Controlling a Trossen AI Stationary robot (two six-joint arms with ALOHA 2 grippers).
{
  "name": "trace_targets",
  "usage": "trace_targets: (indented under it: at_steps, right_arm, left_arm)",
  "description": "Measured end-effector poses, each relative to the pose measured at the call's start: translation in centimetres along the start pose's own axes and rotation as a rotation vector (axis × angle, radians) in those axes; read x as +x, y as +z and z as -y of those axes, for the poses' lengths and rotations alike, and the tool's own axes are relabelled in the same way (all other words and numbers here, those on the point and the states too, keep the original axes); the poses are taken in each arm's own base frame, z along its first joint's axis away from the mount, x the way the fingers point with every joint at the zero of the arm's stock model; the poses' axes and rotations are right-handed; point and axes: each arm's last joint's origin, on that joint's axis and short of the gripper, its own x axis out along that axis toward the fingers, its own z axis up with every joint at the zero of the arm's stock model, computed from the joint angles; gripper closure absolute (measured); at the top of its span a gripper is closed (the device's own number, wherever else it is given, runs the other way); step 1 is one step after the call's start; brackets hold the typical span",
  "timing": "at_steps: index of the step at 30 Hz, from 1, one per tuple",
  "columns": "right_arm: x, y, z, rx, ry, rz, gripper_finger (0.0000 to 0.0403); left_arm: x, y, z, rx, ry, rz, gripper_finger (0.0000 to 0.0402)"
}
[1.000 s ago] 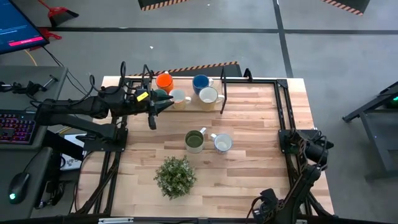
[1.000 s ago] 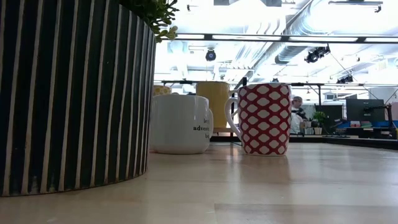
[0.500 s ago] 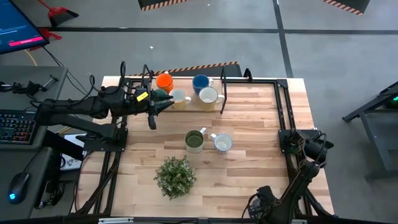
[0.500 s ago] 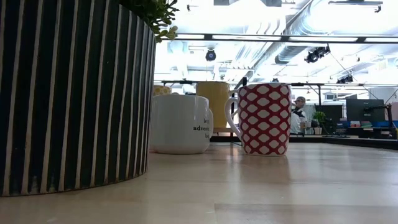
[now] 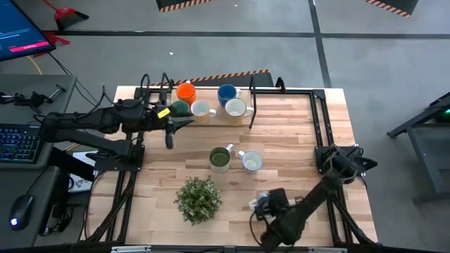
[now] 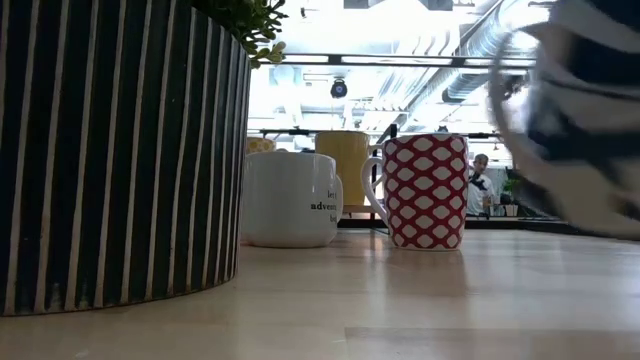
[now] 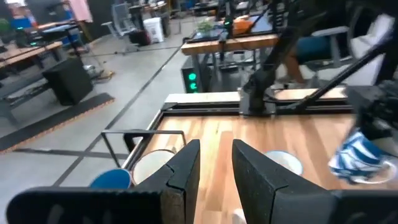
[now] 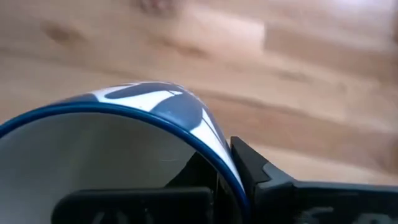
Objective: Place coffee mugs
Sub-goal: Move the blue patterned mug to the middle left of the table
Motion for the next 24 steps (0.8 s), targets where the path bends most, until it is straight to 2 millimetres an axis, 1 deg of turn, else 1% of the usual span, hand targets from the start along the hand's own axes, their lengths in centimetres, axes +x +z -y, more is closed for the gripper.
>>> trace_targets:
  at_steps: [4, 6, 10, 13, 18, 21, 24]
  right_arm:
    - [-1.1, 2.6, -1.6, 0.045, 0.112, 0.135, 0.0402]
    - [-1.8, 3.9, -2.1, 0.064, 0.193, 0.212, 0.0402]
    - [-3.5, 7.4, -3.0, 0.087, 0.321, 0.378, 0.0402]
    - [-4.0, 10.6, -3.6, 0.063, 0.327, 0.472, 0.0403]
    - [-4.9, 16.4, -4.3, -0.020, 0.280, 0.616, 0.0403]
    - [-5.4, 19.9, -4.6, -0.090, 0.220, 0.671, 0.0403]
    - [-6.1, 23.5, -4.6, -0.169, 0.157, 0.699, 0.0403]
  left_arm:
    - [-2.9, 0.1, -0.8, -0.008, -0.035, 0.022, 0.0320]
    - [-4.4, -0.3, -1.1, -0.015, -0.034, 0.004, 0.0320]
    - [-6.5, -1.1, -1.6, -0.071, -0.040, -0.039, 0.0320]
    - [-7.0, -1.4, -1.6, -0.075, -0.060, -0.060, 0.0320]
    - [-7.0, -2.1, -1.4, -0.057, -0.096, -0.121, 0.0320]
    - [-6.3, -3.6, -1.0, -0.061, -0.103, -0.165, 0.0320]
    - [-5.9, -5.3, -0.7, -0.099, -0.102, -0.195, 0.0320]
